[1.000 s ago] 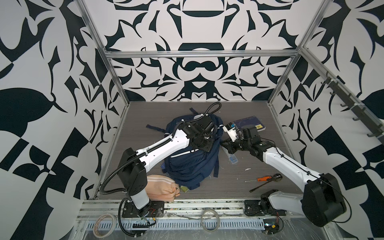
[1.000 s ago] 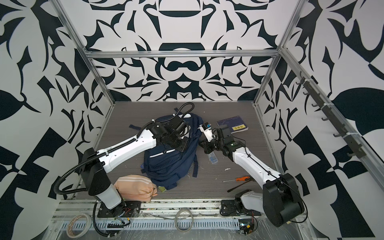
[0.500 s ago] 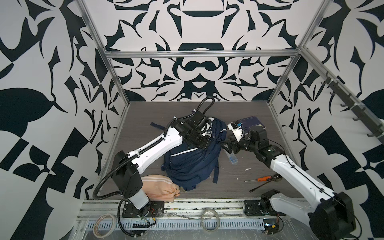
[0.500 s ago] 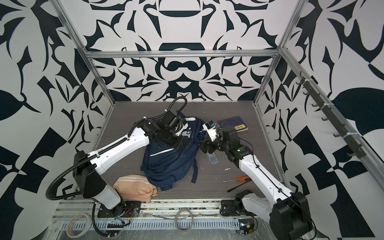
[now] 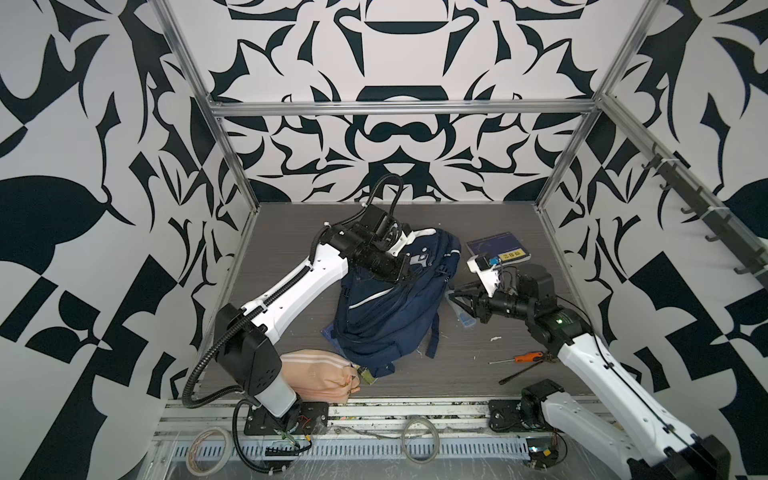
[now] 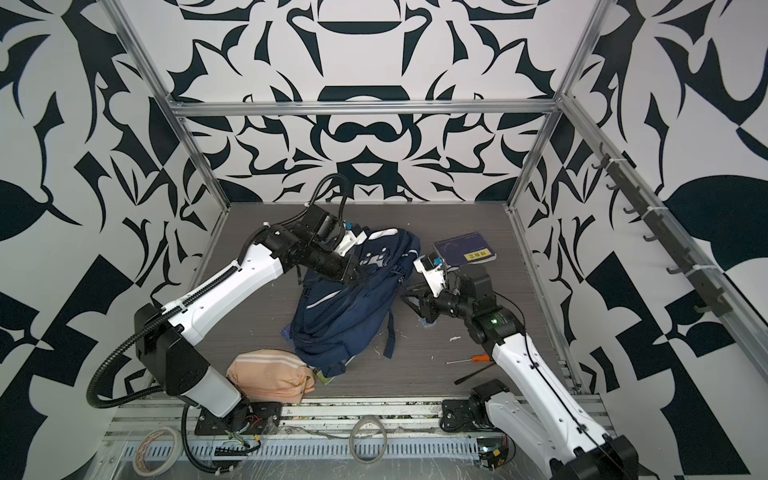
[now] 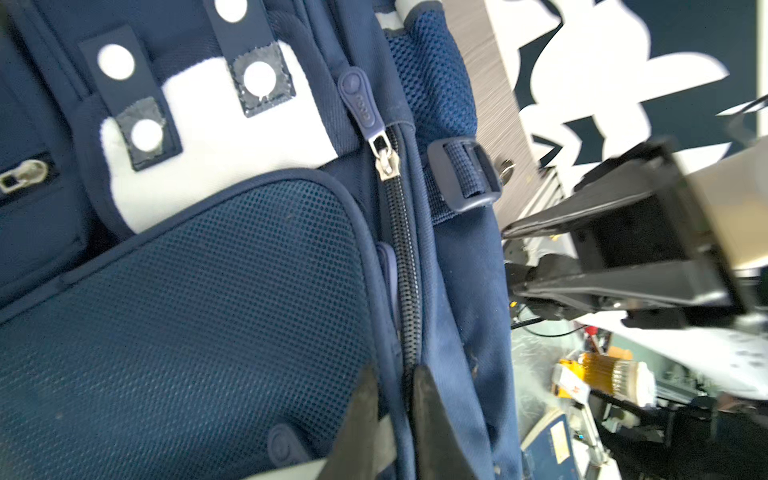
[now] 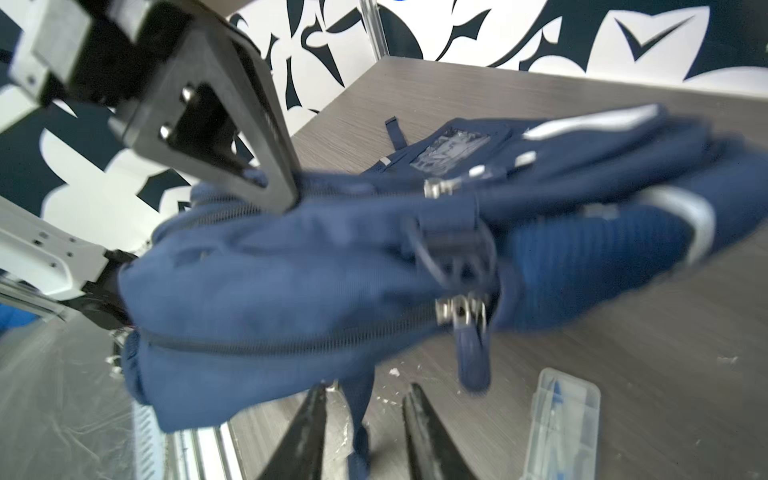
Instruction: Pack the student bag
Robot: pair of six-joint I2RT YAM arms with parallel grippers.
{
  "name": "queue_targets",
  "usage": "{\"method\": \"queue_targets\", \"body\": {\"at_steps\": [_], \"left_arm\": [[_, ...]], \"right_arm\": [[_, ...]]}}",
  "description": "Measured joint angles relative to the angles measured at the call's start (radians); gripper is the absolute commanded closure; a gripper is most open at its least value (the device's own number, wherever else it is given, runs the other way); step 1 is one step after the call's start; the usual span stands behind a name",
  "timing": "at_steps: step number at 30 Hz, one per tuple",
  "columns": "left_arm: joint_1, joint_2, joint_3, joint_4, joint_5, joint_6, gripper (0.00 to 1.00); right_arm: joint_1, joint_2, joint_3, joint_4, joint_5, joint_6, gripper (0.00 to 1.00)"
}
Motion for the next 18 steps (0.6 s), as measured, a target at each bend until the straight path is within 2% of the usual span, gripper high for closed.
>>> {"method": "queue_targets", "body": {"at_steps": [4, 9, 14, 18], "left_arm": [[0.021, 0.0, 0.011, 0.004, 0.039, 0.005, 1.0], [0.03, 0.0, 0.011, 0.004, 0.086, 0.012, 1.0], [0.044, 0.0, 0.011, 0.016, 0.137, 0.021, 1.0], [0.053, 0.0, 0.011, 0.026, 0.163, 0.026, 1.0]], "right_arm": [[-0.072, -0.027, -0.034, 0.003, -0.048, 0.045, 0.49], [-0.158, 0.029, -0.041, 0.056, -0.102, 0.093, 0.45], [-0.203, 0.151, -0.027, 0.121, -0.177, 0.117, 0.45], [-0.202, 0.212, 0.014, 0.113, -0.246, 0.102, 0.5]]}}
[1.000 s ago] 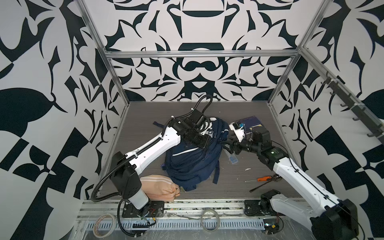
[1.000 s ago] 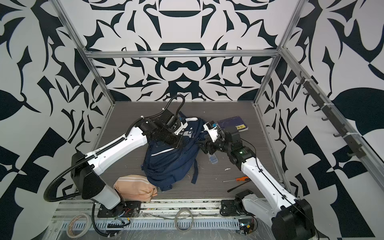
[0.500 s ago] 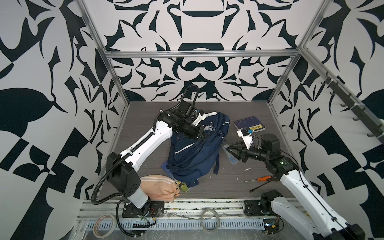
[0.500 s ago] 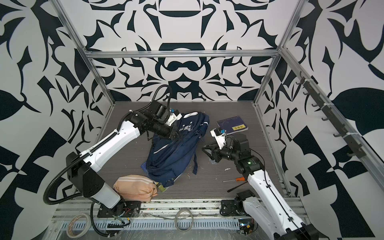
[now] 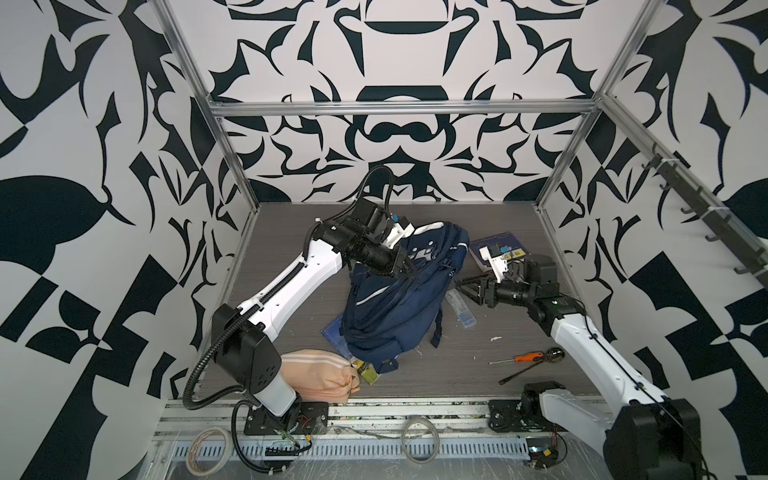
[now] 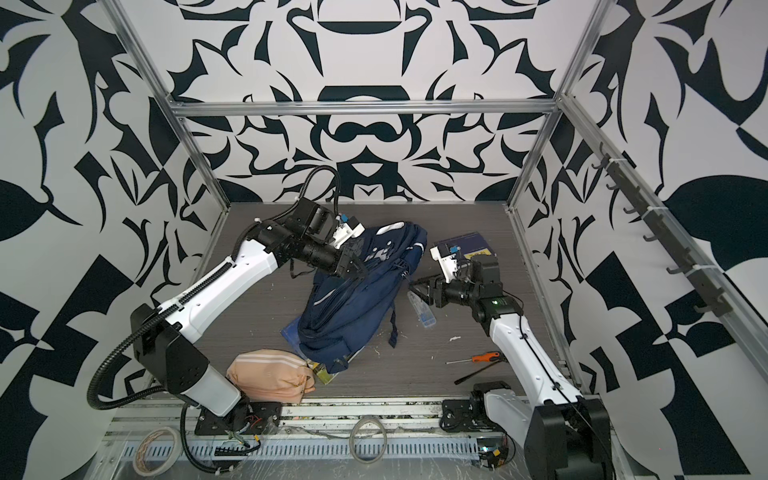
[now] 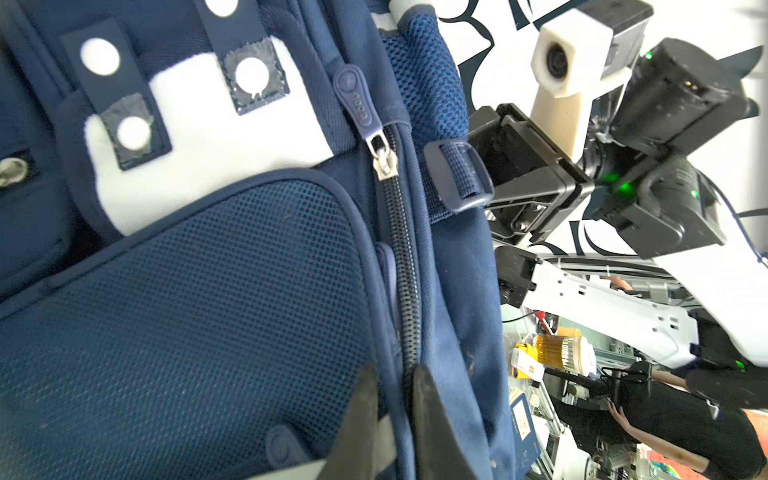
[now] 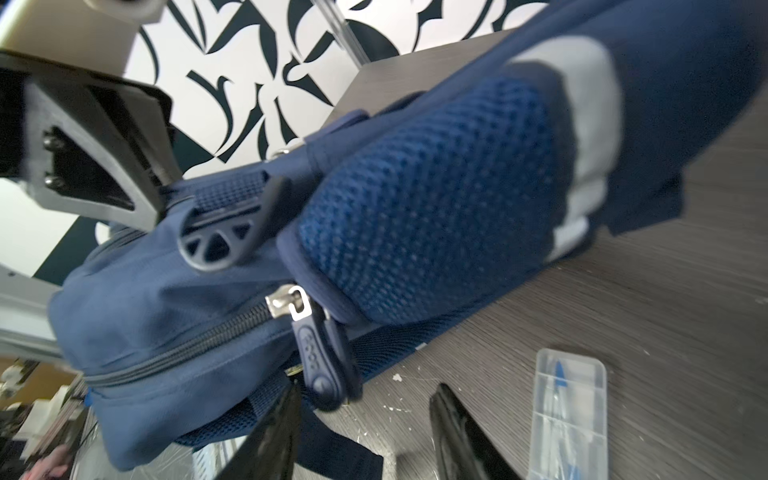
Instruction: Pack the student bag
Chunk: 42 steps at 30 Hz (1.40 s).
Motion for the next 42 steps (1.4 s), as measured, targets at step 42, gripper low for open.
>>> {"method": "queue_targets", "body": {"at_steps": [42], "left_arm": [[0.019, 0.0, -0.003, 0.008, 0.05, 0.012, 1.0]], "right_arm": [[0.047, 0.109, 0.089, -0.04, -0.123, -0.03, 0.66]]}}
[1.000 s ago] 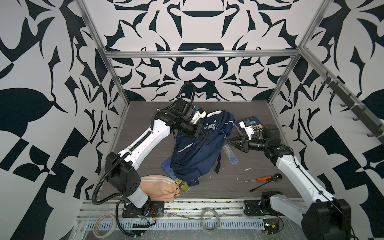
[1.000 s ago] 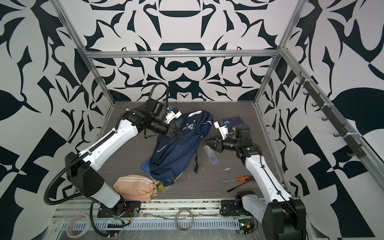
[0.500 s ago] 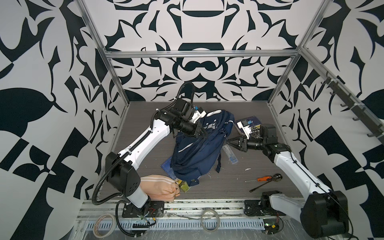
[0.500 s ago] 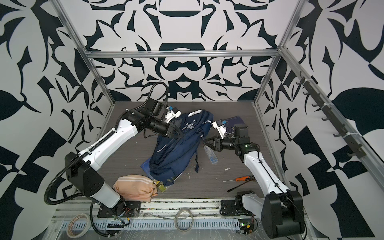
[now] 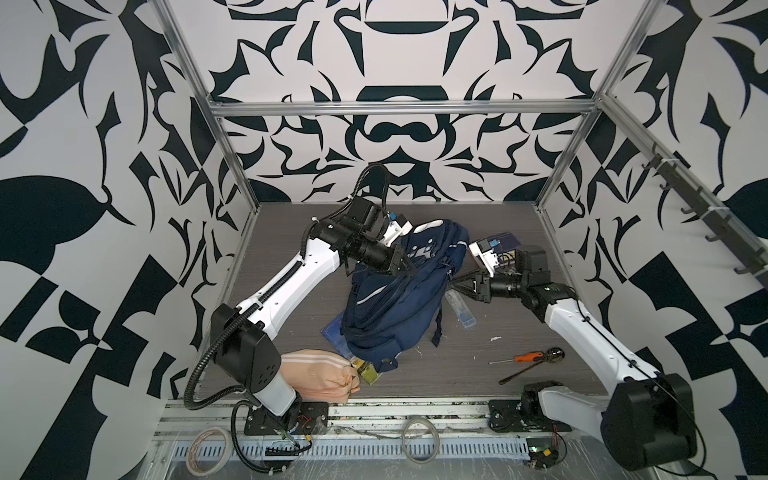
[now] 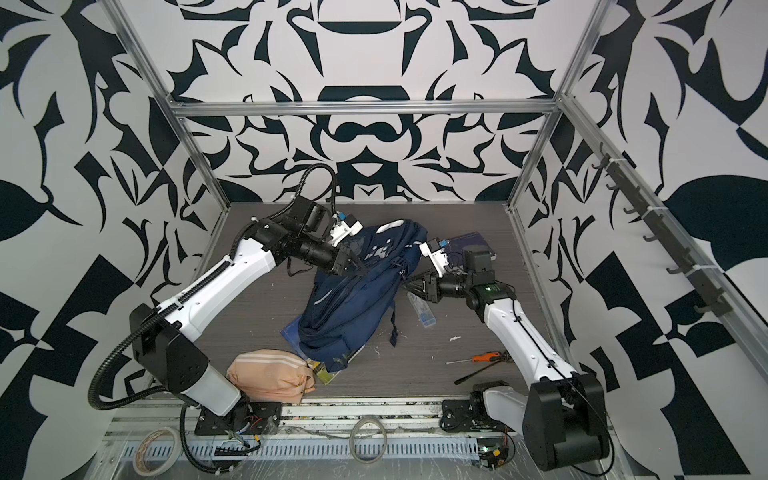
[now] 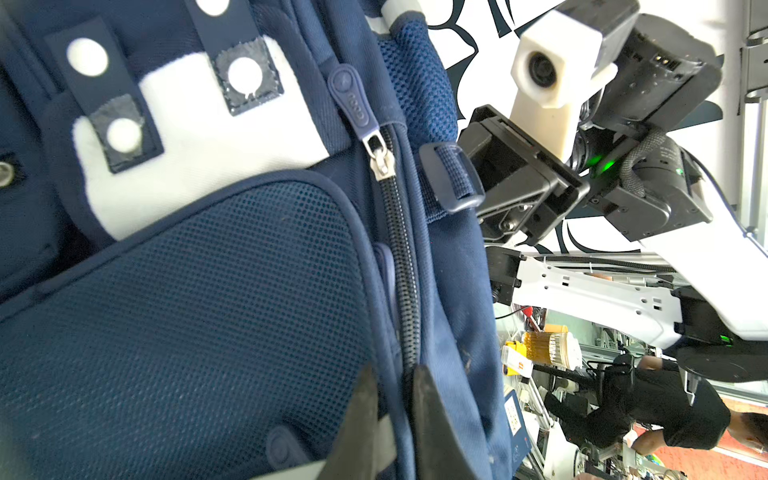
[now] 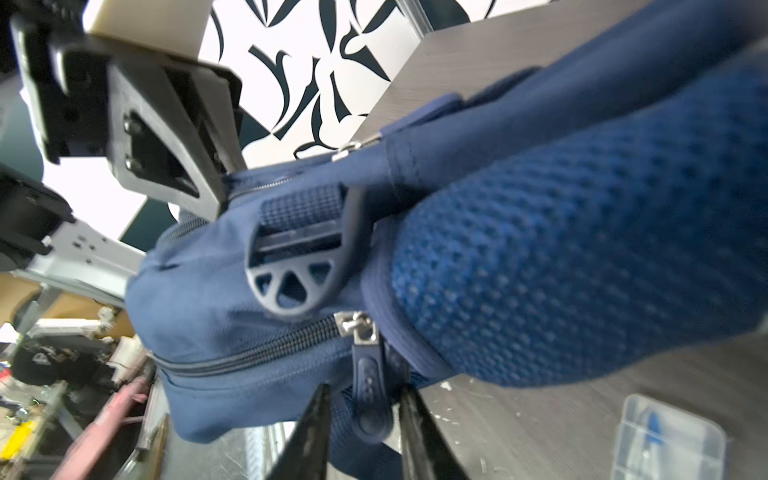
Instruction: Pack the student bag
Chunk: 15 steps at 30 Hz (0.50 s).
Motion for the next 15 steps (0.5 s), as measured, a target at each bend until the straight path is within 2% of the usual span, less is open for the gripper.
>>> {"method": "queue_targets", "body": {"at_steps": [2, 6, 10, 15], "left_arm": [[0.0, 0.0, 0.0, 0.0, 0.001, 0.0, 1.0], [0.0, 0.0, 0.0, 0.0, 0.004, 0.001, 1.0], [0.0, 0.0, 0.0, 0.0, 0.007, 0.002, 1.0], [0.001, 0.0, 0.0, 0.0, 0.008, 0.003, 1.0]], "right_arm": [[0.003, 0.006, 0.003, 0.002, -0.003, 0.003, 0.68], [0.004, 0.013, 0.005, 0.006, -0.006, 0.012, 0.82], [0.005, 0.014, 0.008, 0.011, -0.007, 0.011, 0.91], [0.007, 0.014, 0.008, 0.012, -0.006, 0.011, 0.99]]}}
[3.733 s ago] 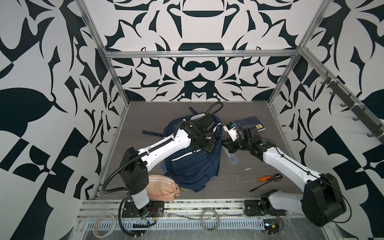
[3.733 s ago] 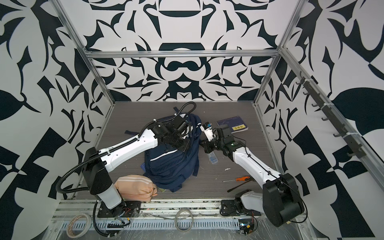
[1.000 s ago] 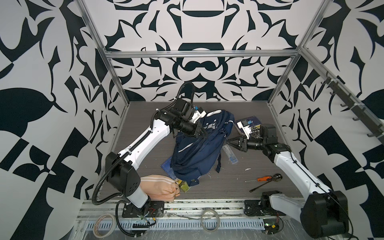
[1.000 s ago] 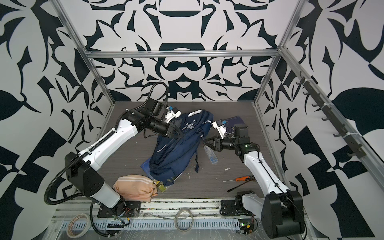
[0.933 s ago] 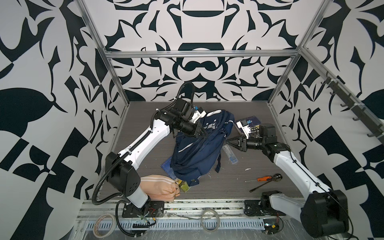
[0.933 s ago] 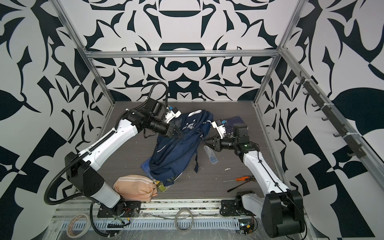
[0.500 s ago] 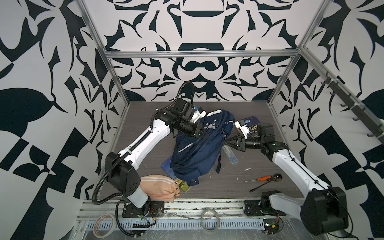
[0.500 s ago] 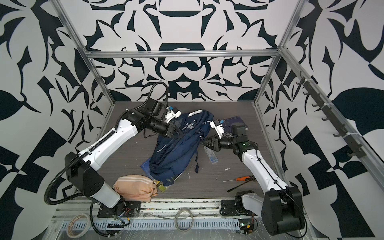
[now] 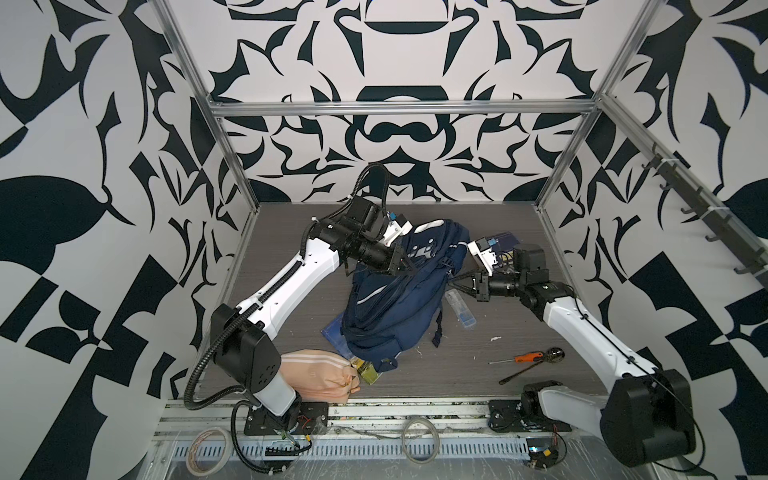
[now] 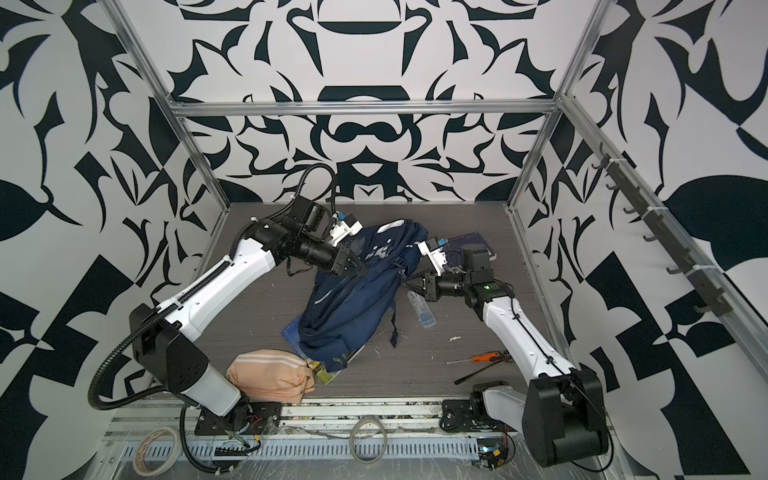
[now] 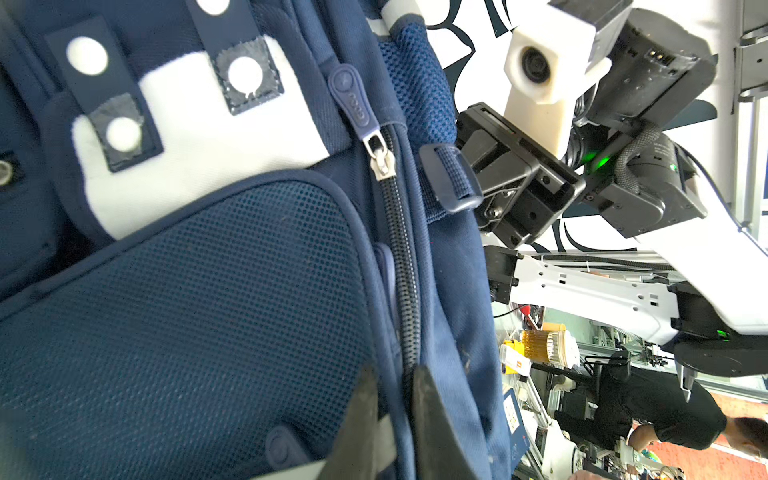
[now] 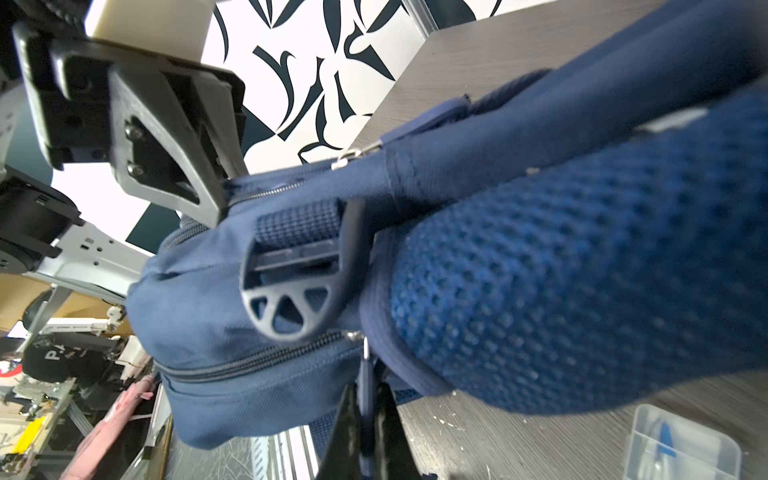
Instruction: Pack the student bag
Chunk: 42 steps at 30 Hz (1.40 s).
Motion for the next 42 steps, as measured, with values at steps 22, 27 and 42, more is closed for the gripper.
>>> {"method": "queue_targets", "body": {"at_steps": [22, 27, 42], "left_arm": [[0.006, 0.002, 0.0, -0.013, -0.018, 0.022, 1.0], [0.006, 0.002, 0.0, -0.014, -0.019, 0.023, 1.0], [0.064, 0.023, 0.0, 0.043, -0.172, -0.139, 1.0]], "right_arm": [[0.067, -0.083, 0.079, -0.237, 0.257, -0.175, 0.98], [0.117, -0.077, 0.119, -0.288, 0.35, -0.22, 1.0], [0.333, -0.061, 0.237, -0.445, 0.587, -0.381, 1.0]]}}
